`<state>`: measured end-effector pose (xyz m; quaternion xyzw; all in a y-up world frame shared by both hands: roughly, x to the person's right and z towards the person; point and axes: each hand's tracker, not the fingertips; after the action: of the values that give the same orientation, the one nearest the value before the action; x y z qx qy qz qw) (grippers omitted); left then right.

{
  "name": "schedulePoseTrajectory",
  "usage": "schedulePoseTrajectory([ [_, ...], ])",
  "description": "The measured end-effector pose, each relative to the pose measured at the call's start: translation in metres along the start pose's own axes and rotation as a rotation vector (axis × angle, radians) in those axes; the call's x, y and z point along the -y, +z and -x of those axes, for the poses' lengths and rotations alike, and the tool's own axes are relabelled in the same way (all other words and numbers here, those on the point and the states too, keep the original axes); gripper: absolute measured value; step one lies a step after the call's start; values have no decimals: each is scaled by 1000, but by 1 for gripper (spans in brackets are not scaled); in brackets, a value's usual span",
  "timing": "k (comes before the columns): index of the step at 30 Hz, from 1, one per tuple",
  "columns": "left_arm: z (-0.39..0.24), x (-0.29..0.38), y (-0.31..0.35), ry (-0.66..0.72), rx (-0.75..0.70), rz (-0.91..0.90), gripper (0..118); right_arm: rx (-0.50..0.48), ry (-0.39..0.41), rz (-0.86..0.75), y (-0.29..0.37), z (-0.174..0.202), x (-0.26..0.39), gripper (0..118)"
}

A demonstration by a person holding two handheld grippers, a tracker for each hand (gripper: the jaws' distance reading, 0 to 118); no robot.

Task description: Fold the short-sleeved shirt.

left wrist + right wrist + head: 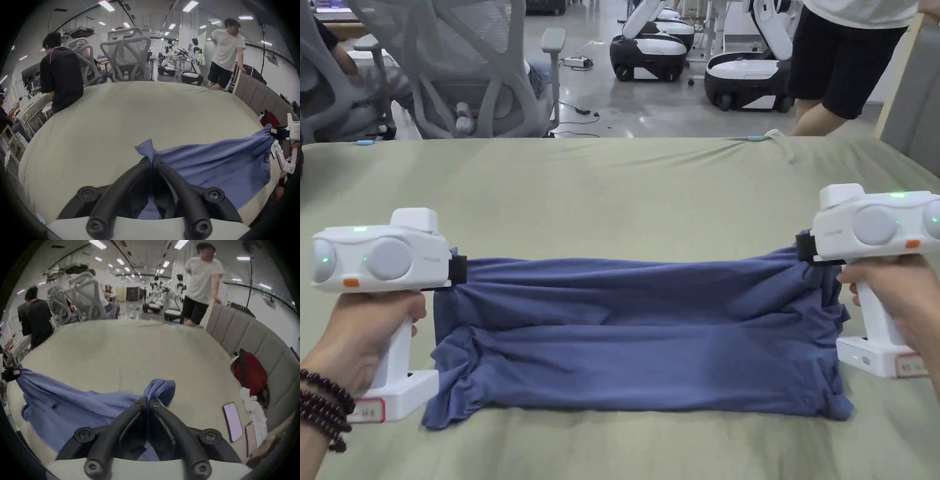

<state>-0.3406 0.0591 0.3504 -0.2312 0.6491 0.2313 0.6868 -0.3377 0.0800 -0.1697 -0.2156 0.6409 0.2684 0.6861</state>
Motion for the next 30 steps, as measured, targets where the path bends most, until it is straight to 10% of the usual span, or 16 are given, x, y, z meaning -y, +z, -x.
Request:
schedulePoseTrajectory([
  [13, -8, 130, 1, -31, -18, 232, 1, -25, 181, 368, 6, 19, 170, 2],
  [19, -16, 134, 2, -30, -55, 195, 4, 9, 129, 304, 6, 20, 164, 5],
  [21, -15, 131, 7, -11, -58, 181, 21, 21, 114, 276, 16, 22, 163, 27],
  [24, -7, 123, 22, 53, -69, 132, 117, 102, 109, 159, 43, 25, 157, 116],
  [30, -8, 96, 43, 10, -54, 4, 115, 49, 59, -24, 70, 53, 127, 111],
])
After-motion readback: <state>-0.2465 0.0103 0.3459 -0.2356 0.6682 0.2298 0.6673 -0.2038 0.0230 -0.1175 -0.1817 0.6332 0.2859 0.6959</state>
